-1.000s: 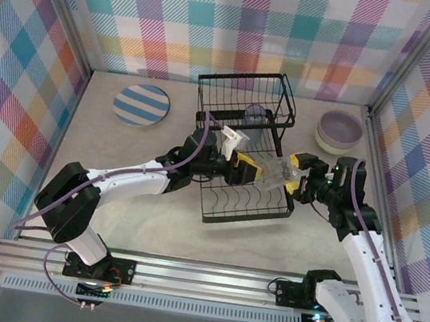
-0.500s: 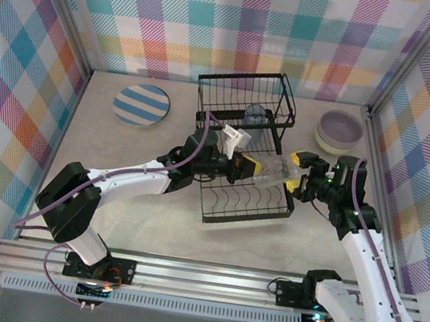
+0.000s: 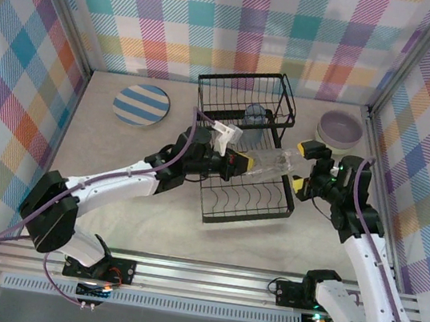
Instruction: Unload the mixed dishes from the dish rack
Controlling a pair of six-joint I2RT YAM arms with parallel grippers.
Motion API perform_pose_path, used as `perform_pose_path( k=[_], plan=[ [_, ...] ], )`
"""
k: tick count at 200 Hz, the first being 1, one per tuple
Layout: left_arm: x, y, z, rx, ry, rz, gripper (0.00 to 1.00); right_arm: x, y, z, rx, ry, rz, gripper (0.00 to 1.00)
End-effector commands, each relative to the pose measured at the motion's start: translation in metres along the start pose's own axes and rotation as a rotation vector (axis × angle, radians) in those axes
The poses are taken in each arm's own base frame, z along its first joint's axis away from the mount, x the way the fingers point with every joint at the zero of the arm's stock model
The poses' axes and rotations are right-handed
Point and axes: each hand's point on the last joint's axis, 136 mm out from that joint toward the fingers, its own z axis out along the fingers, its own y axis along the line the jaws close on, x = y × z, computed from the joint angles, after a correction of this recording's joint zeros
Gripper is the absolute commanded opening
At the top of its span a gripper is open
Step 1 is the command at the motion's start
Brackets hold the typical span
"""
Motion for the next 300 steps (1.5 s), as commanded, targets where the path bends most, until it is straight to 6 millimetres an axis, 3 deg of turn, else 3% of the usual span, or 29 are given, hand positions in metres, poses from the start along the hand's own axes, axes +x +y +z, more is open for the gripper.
perform_pose_path(
  k=[1, 18, 31, 63, 110, 141, 164, 186, 213, 244, 279, 300],
  plan=[
    [-0.022, -0.003, -0.025, -0.116, -0.03, -0.007, 0.0, -0.014, 0.024, -0.026, -0.034, -0.125, -0.17, 0.99],
    [-0.028, 0.0, -0.046, -0.208, -0.019, 0.005, 0.0, -0.023, 0.035, -0.042, -0.063, -0.21, -0.247, 0.99],
    [-0.037, -0.008, -0.068, -0.225, -0.051, 0.007, 0.0, -0.028, 0.043, -0.052, -0.079, -0.263, -0.311, 0.99],
    [-0.05, -0.021, -0.129, -0.325, -0.072, -0.012, 0.0, -0.034, 0.056, -0.061, -0.071, -0.319, -0.443, 0.99],
    [-0.047, 0.015, -0.237, -0.733, -0.065, -0.15, 0.0, -0.042, 0.058, -0.062, -0.051, -0.364, -0.531, 0.99],
    [-0.038, 0.025, -0.274, -0.834, -0.017, -0.295, 0.0, -0.043, 0.061, -0.067, -0.067, -0.393, -0.58, 0.99],
    [-0.026, 0.04, -0.277, -0.897, 0.102, -0.39, 0.0, -0.04, 0.061, -0.067, -0.072, -0.386, -0.614, 0.99],
    [-0.018, 0.061, -0.256, -0.869, 0.212, -0.474, 0.0, -0.034, 0.06, -0.065, -0.096, -0.365, -0.651, 0.99],
    [-0.016, 0.109, -0.229, -0.854, 0.279, -0.591, 0.0, -0.021, 0.065, -0.068, -0.131, -0.314, -0.73, 0.99],
    [-0.028, 0.159, -0.203, -0.886, 0.32, -0.631, 0.0, 0.003, 0.065, -0.072, -0.16, -0.2, -0.835, 0.99],
    [-0.03, 0.206, -0.178, -0.926, 0.423, -0.665, 0.0, 0.023, 0.049, -0.078, -0.152, -0.094, -0.864, 0.99],
    [-0.029, 0.234, -0.175, -0.966, 0.447, -0.69, 0.0, 0.027, 0.04, -0.088, -0.155, -0.091, -0.874, 0.99]
  ],
)
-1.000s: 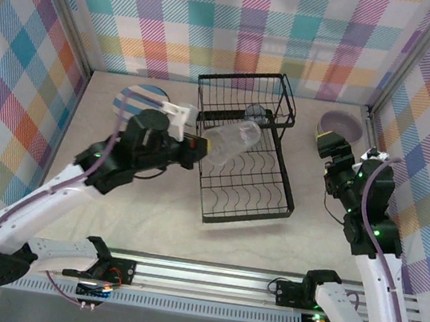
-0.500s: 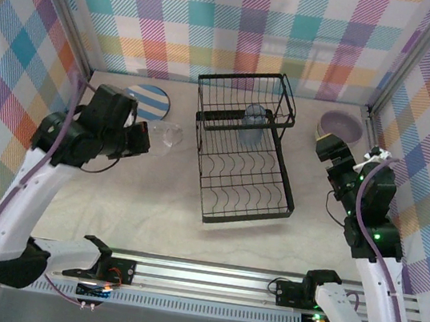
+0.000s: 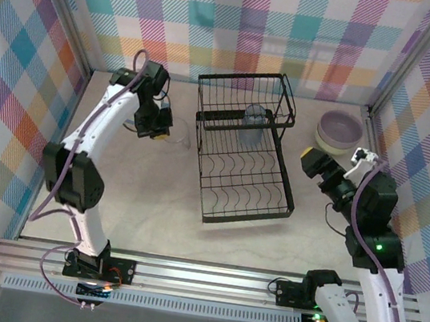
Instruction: Unload the mixed dishes from the dish rack
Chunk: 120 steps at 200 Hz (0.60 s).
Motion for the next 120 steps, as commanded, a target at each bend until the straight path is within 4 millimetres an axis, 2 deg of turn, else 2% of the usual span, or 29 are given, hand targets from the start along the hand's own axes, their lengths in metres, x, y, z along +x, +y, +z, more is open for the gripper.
perform_pose_path(
  k=[1, 27, 69, 120],
  plan=[
    [-0.018, 0.005, 0.002, -0.004, 0.006, 0.001, 0.0, 0.013, 0.01, -0.017, -0.054, 0.034, -0.053, 0.99],
    [-0.04, 0.013, 0.016, -0.04, 0.008, -0.026, 0.0, 0.02, 0.006, -0.027, -0.043, 0.041, -0.069, 0.99],
    [-0.067, 0.018, 0.033, -0.075, 0.016, -0.049, 0.0, 0.03, 0.004, -0.026, -0.05, 0.085, -0.059, 0.99],
    [-0.083, 0.033, 0.046, -0.114, 0.018, -0.086, 0.0, 0.031, 0.006, -0.027, -0.058, 0.096, -0.045, 0.99]
  ],
)
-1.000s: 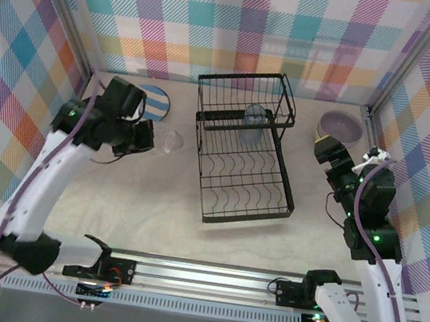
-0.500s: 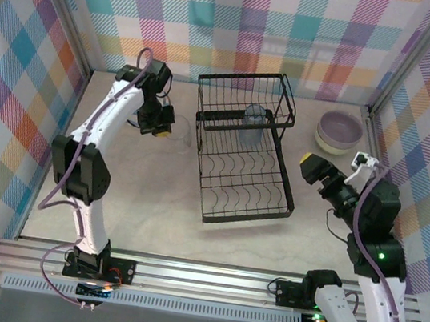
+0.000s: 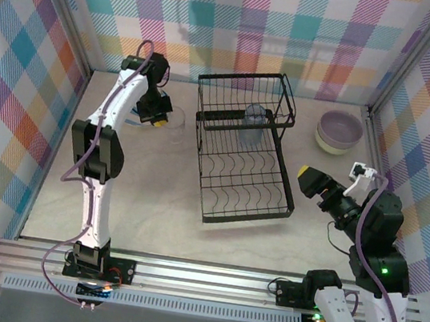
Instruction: Unload the mixed dishes from the dish rack
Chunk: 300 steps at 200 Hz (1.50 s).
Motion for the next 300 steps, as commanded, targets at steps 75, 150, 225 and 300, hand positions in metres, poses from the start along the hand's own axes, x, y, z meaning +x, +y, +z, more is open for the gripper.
perform_pose_path(
  k=[75, 150, 225, 300],
  plan=[
    [-0.011, 0.017, -0.001, -0.03, 0.003, -0.025, 0.08, 0.01, -0.001, -0.006, 0.005, 0.037, 0.005, 0.99],
    [-0.016, 0.021, -0.003, -0.008, 0.002, -0.044, 0.14, 0.013, -0.004, -0.014, 0.02, 0.025, 0.022, 0.99],
    [-0.016, 0.023, 0.0, -0.011, 0.012, -0.043, 0.19, 0.013, -0.006, -0.013, 0.021, 0.022, 0.032, 0.99],
    [-0.018, 0.028, -0.009, -0.02, -0.008, -0.053, 0.32, 0.014, -0.007, -0.012, 0.022, 0.023, 0.028, 0.99]
  ],
)
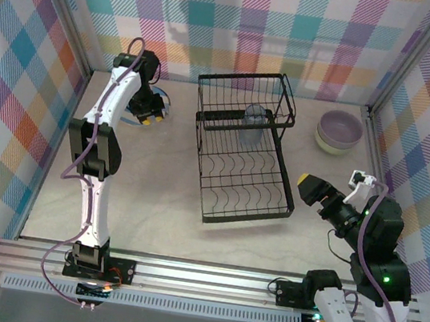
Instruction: Unload the mixed dishes from the dish rack
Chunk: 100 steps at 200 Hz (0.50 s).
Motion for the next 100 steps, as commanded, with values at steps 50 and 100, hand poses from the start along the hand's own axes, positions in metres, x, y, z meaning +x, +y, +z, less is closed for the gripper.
perform_pose_path(
  k=[50, 100],
  plan=[
    [-0.001, 0.01, -0.018, -0.003, -0.017, -0.018, 0.42, -0.003, 0.003, 0.0, -0.012, -0.014, -0.017, 0.99],
    [0.002, 0.012, -0.036, 0.01, -0.045, -0.011, 0.5, -0.005, 0.003, 0.005, -0.016, -0.015, -0.027, 0.99]
  ],
)
